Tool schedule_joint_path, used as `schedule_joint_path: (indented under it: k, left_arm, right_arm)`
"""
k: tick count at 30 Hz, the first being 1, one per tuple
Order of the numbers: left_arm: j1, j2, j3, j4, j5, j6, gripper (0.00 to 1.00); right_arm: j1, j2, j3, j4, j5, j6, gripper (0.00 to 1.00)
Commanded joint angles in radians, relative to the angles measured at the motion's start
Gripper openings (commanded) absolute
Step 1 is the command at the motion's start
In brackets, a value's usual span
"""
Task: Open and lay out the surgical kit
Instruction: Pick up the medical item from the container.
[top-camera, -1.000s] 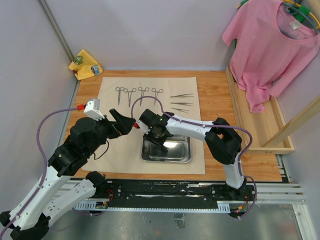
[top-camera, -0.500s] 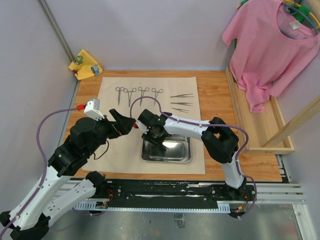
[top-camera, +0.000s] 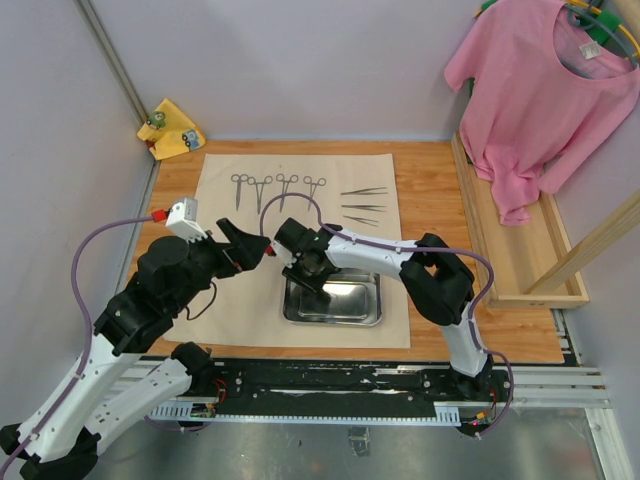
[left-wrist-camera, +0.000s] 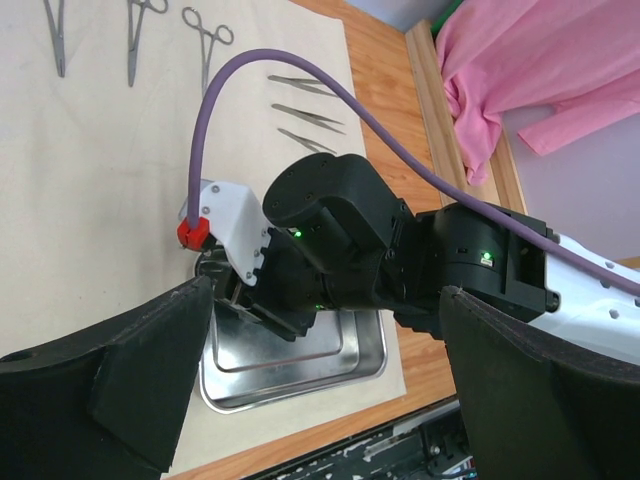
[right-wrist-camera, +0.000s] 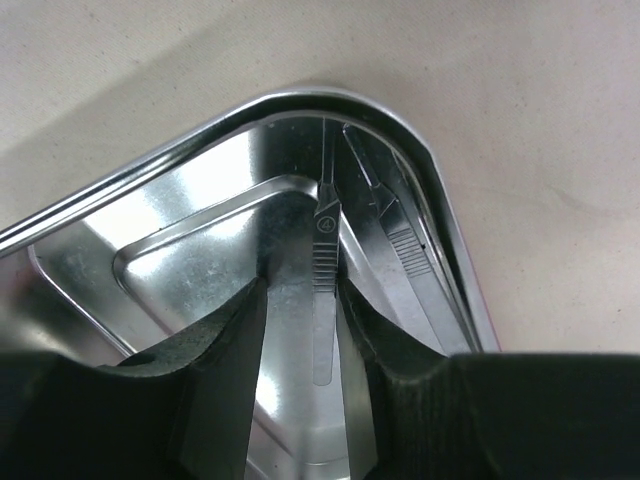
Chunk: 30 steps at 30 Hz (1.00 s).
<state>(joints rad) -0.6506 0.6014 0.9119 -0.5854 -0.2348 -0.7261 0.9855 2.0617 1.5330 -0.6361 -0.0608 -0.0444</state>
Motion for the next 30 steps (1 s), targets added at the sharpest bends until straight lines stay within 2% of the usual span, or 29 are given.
schedule_joint_path:
  k: [1,5,8,17,23,30]
  left_arm:
    - [-0.005,-0.012,-0.005,0.007,-0.015,-0.004,0.99]
    - [-0.004,-0.011,-0.002,0.009,-0.014,-0.004,0.99]
    - [-0.004,-0.012,-0.002,0.007,-0.015,-0.001,0.99]
    - [-0.004,-0.013,-0.001,0.007,-0.023,0.004,0.99]
    - [-0.004,-0.014,0.002,0.011,-0.024,0.011,0.99]
    - [-0.005,-0.018,0.014,0.01,-0.029,0.017,0.99]
  right_arm:
    - [0.002,0.044,-0.055,-0.1,-0.015,0.041,0.35]
    - [0.002,0.06,-0.06,-0.123,-0.045,0.052,0.33]
    - [0.005,0.068,-0.065,-0.118,-0.057,0.052,0.25]
    - [0.005,0.086,-0.063,-0.093,0.009,0.047,0.21]
    - [0.006,0.047,-0.074,-0.052,0.114,0.04,0.13]
    - [0.005,-0.02,-0.093,-0.005,0.084,0.031,0.08]
